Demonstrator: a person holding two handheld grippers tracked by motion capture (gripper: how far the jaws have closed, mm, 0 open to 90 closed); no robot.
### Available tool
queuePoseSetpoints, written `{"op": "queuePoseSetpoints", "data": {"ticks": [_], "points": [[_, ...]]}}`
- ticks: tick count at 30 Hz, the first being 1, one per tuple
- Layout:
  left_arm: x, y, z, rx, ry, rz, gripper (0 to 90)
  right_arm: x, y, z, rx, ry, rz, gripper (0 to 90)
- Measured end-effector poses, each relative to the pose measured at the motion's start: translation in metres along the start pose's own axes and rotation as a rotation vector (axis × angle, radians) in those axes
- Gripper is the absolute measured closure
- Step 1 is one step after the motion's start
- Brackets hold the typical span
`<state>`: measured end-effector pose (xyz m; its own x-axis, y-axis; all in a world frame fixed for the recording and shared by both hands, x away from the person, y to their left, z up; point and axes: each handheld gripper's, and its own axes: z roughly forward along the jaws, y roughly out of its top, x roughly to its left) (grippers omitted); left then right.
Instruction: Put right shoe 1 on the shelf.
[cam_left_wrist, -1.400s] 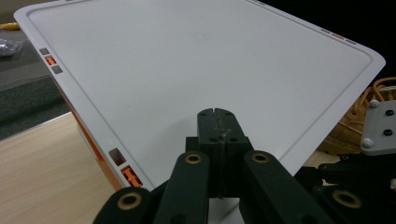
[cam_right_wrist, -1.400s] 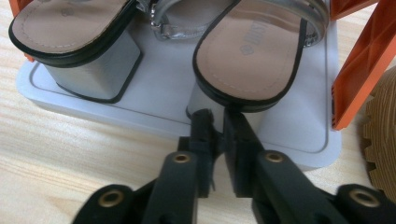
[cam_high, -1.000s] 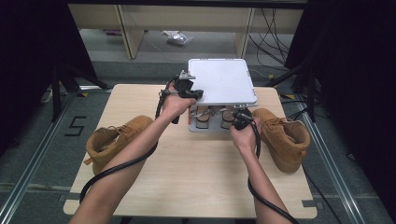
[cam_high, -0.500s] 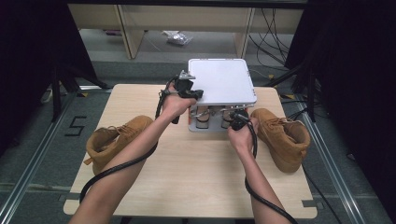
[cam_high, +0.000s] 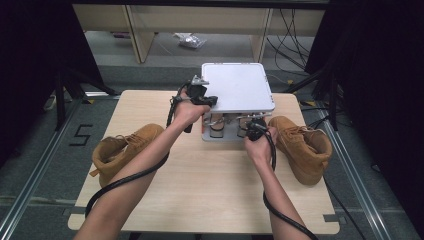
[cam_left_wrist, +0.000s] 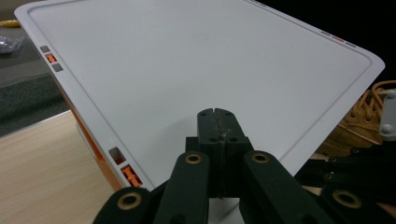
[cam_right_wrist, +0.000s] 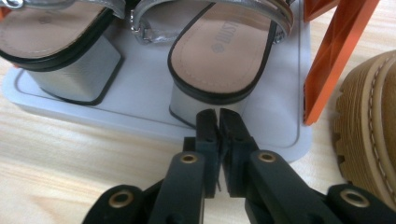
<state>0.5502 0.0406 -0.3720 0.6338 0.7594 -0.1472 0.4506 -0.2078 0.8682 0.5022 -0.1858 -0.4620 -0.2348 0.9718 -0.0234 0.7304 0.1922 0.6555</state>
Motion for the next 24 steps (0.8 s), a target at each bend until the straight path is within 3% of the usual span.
{"op": "queuePoseSetpoints", "data": {"ticks": [12, 14, 17, 18, 21, 24], "points": [[-0.001, 0.002, -0.008, -0.012, 0.001, -0.012, 83.7, -0.003, -0.025, -0.033, -0.049, 0.059, -0.022, 61.8], [-0.001, 0.002, -0.015, -0.014, 0.012, -0.005, 81.7, -0.003, -0.030, -0.038, -0.065, 0.072, -0.007, 59.0], [0.002, 0.001, -0.027, -0.019, 0.020, 0.001, 78.6, -0.005, -0.036, -0.046, -0.089, 0.078, -0.030, 55.1], [0.004, 0.000, -0.032, -0.019, 0.021, 0.004, 77.6, -0.004, -0.037, -0.048, -0.086, 0.084, 0.000, 54.4], [0.010, -0.007, -0.049, -0.015, 0.035, 0.003, 74.8, -0.004, -0.044, -0.051, -0.100, 0.108, 0.004, 50.8], [0.019, -0.016, -0.067, -0.004, 0.036, 0.013, 72.0, -0.004, -0.051, -0.056, -0.082, 0.102, 0.005, 50.1]]}}
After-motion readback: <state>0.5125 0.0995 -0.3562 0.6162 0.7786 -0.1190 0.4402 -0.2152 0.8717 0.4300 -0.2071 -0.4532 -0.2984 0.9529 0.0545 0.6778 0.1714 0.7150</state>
